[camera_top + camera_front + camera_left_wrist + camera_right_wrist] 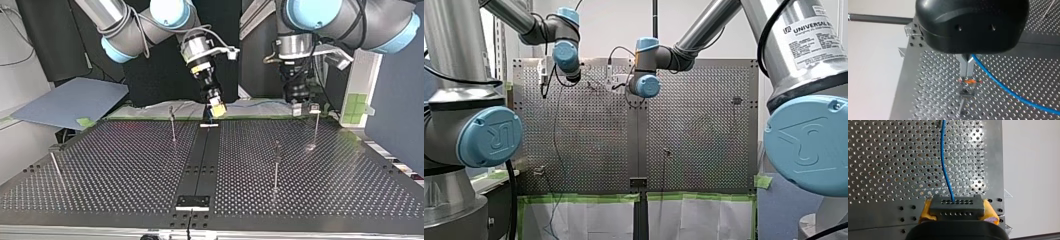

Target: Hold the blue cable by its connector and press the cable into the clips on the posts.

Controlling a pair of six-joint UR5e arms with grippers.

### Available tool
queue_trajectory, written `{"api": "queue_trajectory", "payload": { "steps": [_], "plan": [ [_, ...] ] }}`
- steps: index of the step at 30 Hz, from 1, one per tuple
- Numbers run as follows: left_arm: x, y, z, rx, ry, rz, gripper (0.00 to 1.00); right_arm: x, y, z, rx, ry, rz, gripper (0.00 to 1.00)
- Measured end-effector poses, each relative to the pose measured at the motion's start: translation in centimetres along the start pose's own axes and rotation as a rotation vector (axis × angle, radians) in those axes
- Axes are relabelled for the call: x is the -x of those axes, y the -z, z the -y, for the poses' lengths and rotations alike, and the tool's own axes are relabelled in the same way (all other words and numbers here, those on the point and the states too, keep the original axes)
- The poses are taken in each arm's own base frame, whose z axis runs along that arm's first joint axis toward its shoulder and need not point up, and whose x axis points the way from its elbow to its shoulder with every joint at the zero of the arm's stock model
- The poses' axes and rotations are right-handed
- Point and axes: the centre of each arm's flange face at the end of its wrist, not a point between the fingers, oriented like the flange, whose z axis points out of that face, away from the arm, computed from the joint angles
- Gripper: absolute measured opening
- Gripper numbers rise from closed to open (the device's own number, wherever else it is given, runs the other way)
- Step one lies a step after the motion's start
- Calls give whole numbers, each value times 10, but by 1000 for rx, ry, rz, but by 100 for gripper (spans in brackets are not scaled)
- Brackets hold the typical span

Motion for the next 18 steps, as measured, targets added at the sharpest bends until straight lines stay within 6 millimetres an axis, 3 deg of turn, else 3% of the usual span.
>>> {"api": "queue_trajectory", "payload": {
  "steps": [7, 18],
  "plan": [
    [9, 10, -1, -17, 1, 6, 0, 2, -3, -3, 3, -5, 2, 0],
    [4, -1, 4, -32, 14, 20, 0, -10, -10, 2, -4, -10, -6, 0]
  ]
}}
